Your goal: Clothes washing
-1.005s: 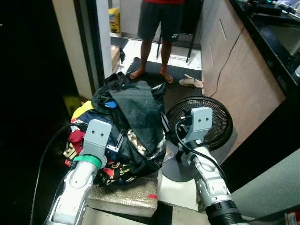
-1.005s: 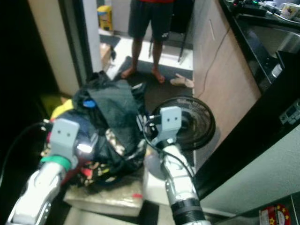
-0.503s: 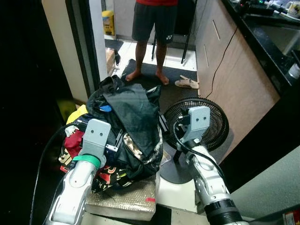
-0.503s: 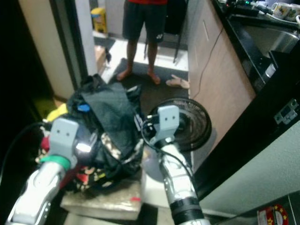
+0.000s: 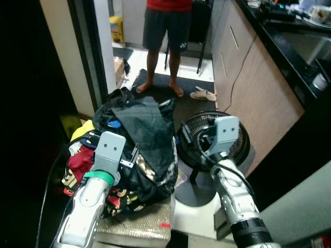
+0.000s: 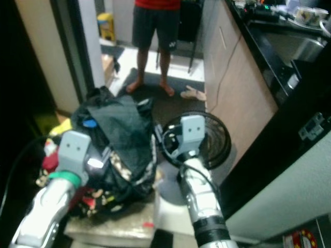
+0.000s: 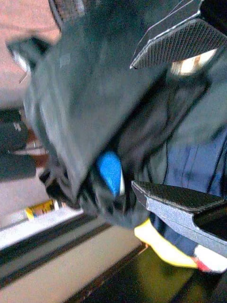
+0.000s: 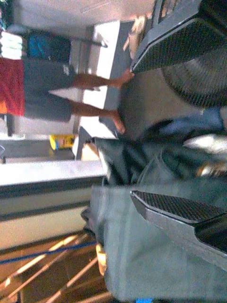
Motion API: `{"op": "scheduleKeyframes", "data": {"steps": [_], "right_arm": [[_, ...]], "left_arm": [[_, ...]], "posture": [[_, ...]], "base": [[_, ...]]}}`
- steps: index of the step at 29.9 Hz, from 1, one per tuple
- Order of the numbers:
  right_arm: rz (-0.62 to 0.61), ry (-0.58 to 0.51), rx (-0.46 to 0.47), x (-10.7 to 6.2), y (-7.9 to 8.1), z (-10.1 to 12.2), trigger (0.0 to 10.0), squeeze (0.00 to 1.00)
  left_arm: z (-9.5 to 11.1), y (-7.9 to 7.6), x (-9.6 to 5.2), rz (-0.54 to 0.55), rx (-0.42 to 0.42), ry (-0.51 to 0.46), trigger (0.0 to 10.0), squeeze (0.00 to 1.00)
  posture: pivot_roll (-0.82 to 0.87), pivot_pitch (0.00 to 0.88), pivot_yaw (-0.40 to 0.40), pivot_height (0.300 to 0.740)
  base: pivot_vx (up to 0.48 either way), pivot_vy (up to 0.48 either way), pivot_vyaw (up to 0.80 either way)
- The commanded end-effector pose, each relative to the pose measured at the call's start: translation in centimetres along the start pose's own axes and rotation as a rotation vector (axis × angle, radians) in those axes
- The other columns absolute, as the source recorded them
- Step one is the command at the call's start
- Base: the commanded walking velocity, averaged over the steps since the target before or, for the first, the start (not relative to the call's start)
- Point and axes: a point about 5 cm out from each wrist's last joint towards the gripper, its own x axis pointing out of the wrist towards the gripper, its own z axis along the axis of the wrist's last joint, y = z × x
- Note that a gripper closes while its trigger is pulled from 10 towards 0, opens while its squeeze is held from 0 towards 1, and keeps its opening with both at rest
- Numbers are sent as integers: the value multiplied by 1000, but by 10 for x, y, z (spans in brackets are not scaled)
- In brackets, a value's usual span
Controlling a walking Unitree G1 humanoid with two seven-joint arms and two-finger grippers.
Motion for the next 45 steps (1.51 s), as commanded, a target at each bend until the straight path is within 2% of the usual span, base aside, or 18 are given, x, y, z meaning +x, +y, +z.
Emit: {"op": "scheduleKeyframes", "data": {"steps": [1,27,45], "right_arm": [[4,20,-3,-3,1,-5,10000,0],[1,21,0,-3,1,-6,10000,0],[0,20,-1,-4,1,-6,10000,0]], "left_arm": [[-6,-4,-2,-7,-1,22,10000,0],[-6,-3,-1,-6,-2,23,10000,0],[-8,-6,-3,-16,-12,36,10000,0]], "posture": [[119,67,-39,740],[121,71,-37,740],[120,73,-37,740]], "base": [[364,0,0],[351,0,0],[0,0,0]]}}
